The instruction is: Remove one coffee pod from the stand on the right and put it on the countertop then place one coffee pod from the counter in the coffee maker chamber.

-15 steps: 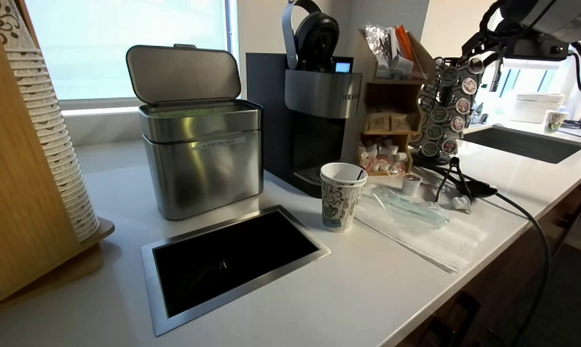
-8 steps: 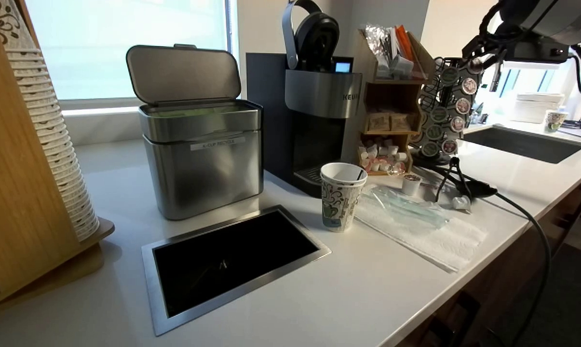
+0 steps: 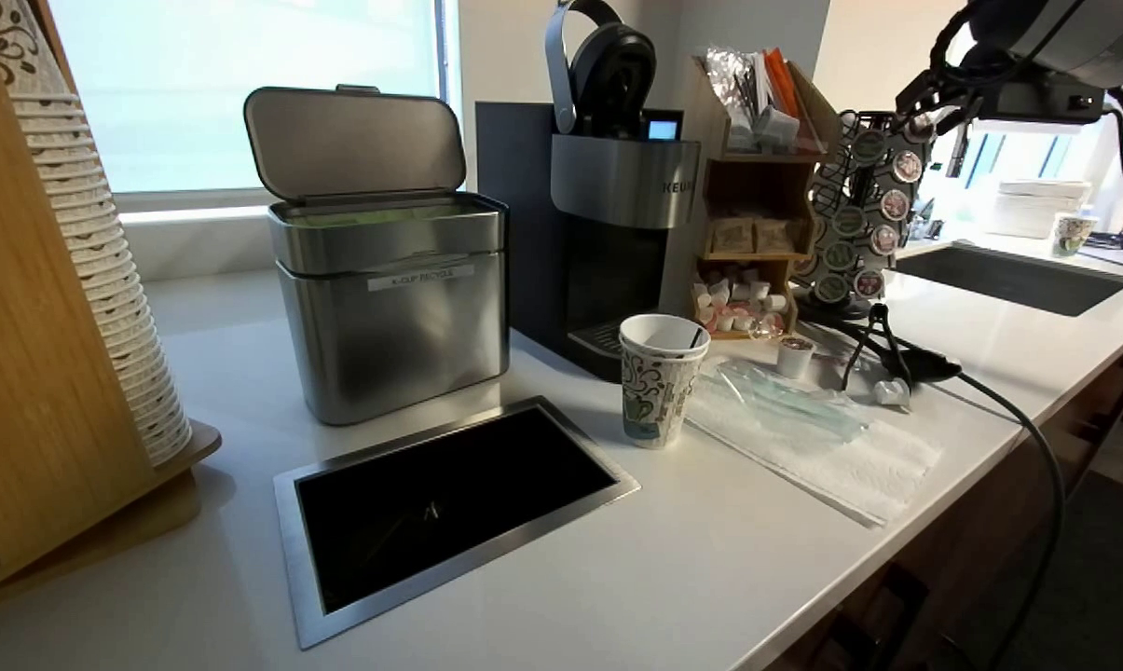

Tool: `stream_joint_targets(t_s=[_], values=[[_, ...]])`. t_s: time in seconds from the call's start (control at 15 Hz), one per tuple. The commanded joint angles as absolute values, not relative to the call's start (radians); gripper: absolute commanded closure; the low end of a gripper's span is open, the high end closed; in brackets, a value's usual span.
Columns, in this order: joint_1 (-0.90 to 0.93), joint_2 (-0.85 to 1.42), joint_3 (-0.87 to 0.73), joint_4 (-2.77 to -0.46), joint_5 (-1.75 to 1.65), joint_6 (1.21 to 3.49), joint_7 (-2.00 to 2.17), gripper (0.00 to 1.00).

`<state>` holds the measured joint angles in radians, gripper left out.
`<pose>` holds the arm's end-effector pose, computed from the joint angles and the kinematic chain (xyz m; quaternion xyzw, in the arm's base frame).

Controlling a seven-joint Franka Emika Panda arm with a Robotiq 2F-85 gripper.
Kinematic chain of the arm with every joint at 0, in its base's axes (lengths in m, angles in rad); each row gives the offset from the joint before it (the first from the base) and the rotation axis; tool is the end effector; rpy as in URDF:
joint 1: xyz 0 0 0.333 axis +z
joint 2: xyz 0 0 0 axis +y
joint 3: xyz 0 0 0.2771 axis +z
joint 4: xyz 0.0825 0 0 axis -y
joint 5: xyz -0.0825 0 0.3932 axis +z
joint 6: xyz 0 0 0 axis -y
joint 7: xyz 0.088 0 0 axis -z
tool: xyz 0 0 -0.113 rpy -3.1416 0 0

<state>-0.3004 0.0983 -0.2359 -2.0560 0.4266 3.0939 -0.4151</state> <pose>0.5187 -0.3440 0.4535 0.8597 -0.2307 0.4398 0.1194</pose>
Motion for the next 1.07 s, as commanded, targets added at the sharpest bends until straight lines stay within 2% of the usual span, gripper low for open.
stream_joint_targets(t_s=[0.0, 0.13, 0.2, 0.47, 1.0], values=[[-0.31, 0.061, -0.222, -2.089, 0.458, 3.09, -0.45, 0.19], [-0.308, 0.061, -0.222, -2.088, 0.454, 3.087, -0.448, 0.23], [-0.307, 0.061, -0.222, -2.089, 0.453, 3.088, -0.447, 0.38], [-0.307, 0.05, -0.215, -2.099, 0.458, 3.091, -0.454, 0.7], [-0.308, 0.013, -0.229, -2.128, 0.446, 3.075, -0.436, 0.71]])
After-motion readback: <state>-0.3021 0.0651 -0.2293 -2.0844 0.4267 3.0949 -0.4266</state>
